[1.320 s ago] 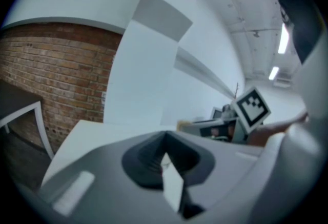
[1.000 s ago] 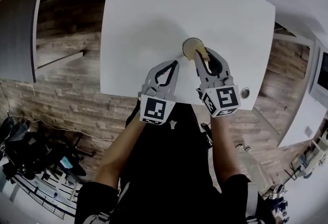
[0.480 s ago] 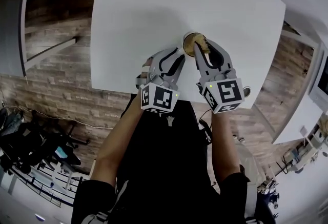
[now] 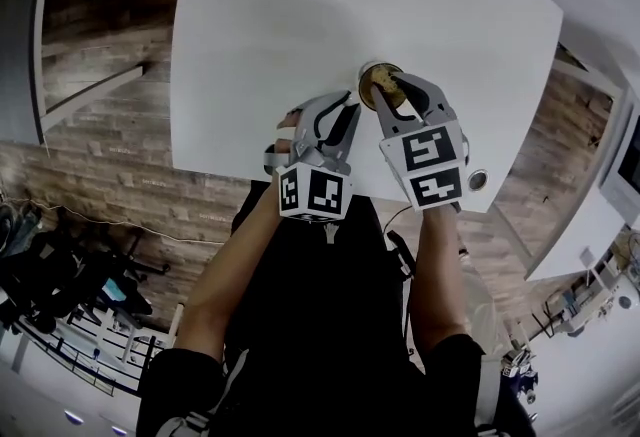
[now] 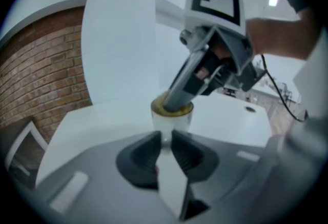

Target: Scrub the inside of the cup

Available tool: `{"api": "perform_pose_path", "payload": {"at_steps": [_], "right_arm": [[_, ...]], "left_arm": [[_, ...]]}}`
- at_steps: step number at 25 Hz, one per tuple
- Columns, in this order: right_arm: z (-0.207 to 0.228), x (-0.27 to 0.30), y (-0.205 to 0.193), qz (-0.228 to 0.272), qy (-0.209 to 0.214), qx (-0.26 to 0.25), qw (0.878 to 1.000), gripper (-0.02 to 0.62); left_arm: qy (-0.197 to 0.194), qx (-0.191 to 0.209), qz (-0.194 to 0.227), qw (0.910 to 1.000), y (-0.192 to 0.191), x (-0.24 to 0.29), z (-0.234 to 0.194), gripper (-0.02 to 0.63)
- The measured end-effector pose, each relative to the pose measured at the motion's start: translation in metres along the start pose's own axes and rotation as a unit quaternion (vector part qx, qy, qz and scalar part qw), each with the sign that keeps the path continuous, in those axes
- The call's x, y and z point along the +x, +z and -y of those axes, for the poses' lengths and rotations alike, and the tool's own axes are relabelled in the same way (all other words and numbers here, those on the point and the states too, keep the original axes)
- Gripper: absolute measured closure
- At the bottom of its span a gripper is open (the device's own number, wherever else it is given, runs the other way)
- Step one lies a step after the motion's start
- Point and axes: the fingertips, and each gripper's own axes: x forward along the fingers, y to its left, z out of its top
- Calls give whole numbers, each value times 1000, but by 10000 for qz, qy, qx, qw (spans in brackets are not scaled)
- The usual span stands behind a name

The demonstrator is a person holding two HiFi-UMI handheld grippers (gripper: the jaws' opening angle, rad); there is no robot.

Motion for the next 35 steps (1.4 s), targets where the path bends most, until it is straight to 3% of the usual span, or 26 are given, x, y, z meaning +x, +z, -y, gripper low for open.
{"api": "perform_pose_path", "payload": {"at_steps": [5,9,12,16,22,35], "right_arm": [[-6,14,-3,-907,89,-621,9939,522],[-8,20,-8,-1234,-43,-1001,9873,526],[-10,14,-6,-1159,-15,-1178,9862,526],[-10,-16,13,-510,-153,-1305,9900,526],[-3,-22,7,108,-75,-683,9976,526],[-7,1,-5,-467,-173,-896,9947,525]], "left_arm": [[38,-24,-44,10000,2,1,2,538],[65,-71,-75,9999,3,1,4,538],[75,-109,-99,9999,3,0,3,538],[61,-161,-116,9998,3,0,4,538],[27,-241,-129,9996,3,0,4,538],[48,-245,-182,9995,3,0,3,538]]}}
